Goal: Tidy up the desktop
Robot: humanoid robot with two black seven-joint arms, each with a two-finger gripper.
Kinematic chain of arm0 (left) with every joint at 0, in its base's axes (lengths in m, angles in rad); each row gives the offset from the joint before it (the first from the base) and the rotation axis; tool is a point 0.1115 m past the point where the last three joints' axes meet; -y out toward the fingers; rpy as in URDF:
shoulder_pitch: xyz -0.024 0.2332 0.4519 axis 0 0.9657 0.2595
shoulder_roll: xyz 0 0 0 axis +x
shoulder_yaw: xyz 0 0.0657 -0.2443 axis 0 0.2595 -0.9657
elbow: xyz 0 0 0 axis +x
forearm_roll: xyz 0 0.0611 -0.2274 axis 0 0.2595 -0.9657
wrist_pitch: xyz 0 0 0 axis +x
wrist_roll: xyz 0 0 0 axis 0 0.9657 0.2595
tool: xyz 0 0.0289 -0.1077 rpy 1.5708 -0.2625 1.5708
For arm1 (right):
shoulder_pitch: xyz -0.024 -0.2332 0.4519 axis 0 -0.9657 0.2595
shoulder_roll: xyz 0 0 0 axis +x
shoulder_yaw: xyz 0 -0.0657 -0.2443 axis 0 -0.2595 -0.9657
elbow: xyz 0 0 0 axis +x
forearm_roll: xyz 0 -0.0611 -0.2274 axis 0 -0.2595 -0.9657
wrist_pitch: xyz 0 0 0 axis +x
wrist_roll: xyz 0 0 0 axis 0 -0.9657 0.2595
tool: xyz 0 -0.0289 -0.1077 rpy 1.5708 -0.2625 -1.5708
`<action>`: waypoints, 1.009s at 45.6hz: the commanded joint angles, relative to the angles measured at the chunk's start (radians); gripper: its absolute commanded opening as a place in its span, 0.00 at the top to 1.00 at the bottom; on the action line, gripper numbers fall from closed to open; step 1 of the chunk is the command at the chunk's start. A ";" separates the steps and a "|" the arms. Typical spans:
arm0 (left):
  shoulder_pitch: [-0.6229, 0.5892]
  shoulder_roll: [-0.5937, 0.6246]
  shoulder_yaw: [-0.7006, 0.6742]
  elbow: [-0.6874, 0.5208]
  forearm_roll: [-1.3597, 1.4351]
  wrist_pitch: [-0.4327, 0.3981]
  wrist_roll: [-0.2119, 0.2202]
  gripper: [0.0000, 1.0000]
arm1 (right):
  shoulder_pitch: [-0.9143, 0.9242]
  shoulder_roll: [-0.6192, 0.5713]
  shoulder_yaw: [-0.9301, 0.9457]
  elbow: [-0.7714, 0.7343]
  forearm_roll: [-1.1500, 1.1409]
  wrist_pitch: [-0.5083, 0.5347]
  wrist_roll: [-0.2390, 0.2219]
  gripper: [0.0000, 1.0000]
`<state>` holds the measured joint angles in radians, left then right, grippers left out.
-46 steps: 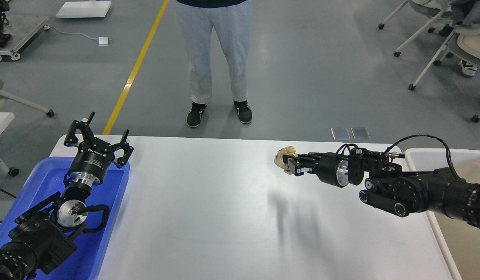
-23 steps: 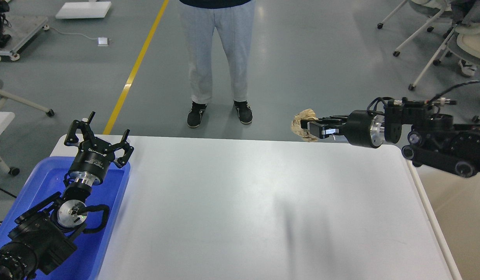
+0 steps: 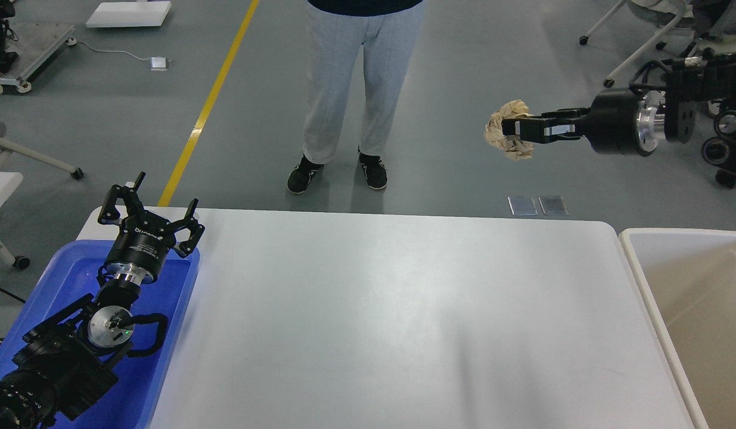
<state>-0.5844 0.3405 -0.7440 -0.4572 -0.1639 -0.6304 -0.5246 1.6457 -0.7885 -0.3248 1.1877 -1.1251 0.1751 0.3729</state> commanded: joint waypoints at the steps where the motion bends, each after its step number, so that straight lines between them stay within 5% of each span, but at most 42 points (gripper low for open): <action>1: 0.000 0.000 0.000 0.000 0.000 0.000 0.000 0.00 | -0.016 -0.084 -0.004 -0.002 -0.005 0.009 0.000 1.00; 17: 0.002 0.000 0.000 0.000 0.000 0.000 0.000 0.00 | -0.263 -0.302 0.021 -0.114 0.028 -0.066 0.006 1.00; 46: 0.002 0.000 0.000 0.000 0.000 0.001 0.000 0.00 | -0.757 -0.245 0.027 -0.504 0.580 -0.178 0.009 1.00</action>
<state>-0.5833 0.3405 -0.7440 -0.4571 -0.1641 -0.6304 -0.5246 1.0504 -1.0562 -0.2986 0.7918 -0.7383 0.0435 0.3823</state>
